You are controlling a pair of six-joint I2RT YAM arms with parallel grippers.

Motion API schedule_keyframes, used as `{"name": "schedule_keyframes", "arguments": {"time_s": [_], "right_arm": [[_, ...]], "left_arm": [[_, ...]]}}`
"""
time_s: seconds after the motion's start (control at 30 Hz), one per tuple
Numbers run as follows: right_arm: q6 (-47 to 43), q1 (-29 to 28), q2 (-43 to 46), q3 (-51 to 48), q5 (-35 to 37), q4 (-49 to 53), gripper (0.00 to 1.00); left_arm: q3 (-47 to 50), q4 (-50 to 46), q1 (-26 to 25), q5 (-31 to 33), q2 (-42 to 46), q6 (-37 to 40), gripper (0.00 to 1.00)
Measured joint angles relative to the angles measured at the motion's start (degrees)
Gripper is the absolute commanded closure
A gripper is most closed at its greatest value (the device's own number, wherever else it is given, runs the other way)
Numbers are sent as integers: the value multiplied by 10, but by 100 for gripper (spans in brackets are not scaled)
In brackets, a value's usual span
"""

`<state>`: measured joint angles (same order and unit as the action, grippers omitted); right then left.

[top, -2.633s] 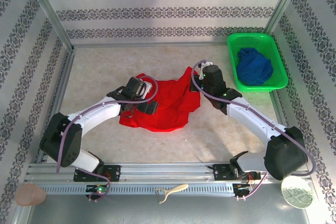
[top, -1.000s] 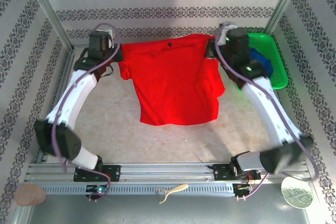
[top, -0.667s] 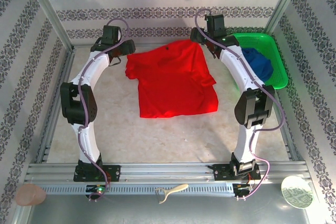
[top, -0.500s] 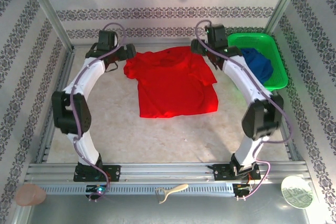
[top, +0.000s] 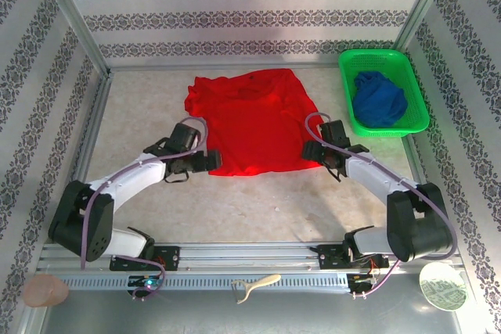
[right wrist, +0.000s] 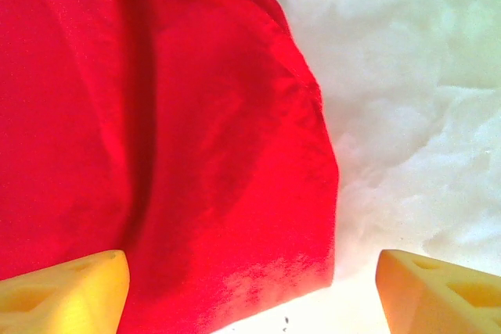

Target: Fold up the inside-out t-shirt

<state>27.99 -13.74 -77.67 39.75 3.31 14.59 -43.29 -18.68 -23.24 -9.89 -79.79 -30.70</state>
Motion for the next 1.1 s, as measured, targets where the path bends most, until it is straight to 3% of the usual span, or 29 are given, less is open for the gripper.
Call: {"name": "schedule_keyframes", "arguments": {"time_s": [0.23,0.37,0.43,0.53,0.6,0.63,0.8,1.1], "right_arm": [[11,13,-46,-9,-35,-63,27],[23,13,-71,-22,-57,-93,35],[27,13,-77,-32,-64,-104,56],[35,15,-78,-36,-80,-115,97],[40,16,-78,-34,-97,-119,100],[41,17,-78,-32,-104,-118,100],[42,32,-40,32,-149,-61,100],[42,69,13,343,-213,47,100]], "left_arm": [[16,59,-27,0,-50,-20,0],[22,99,-45,2,-70,-32,10],[27,109,-49,19,-74,-38,22],[39,121,-49,46,-76,-49,64],[42,121,-47,68,-80,-52,97],[41,127,-46,69,-83,-52,100],[-26,114,-37,24,-87,-30,100],[-329,37,117,-34,8,10,100]]}}
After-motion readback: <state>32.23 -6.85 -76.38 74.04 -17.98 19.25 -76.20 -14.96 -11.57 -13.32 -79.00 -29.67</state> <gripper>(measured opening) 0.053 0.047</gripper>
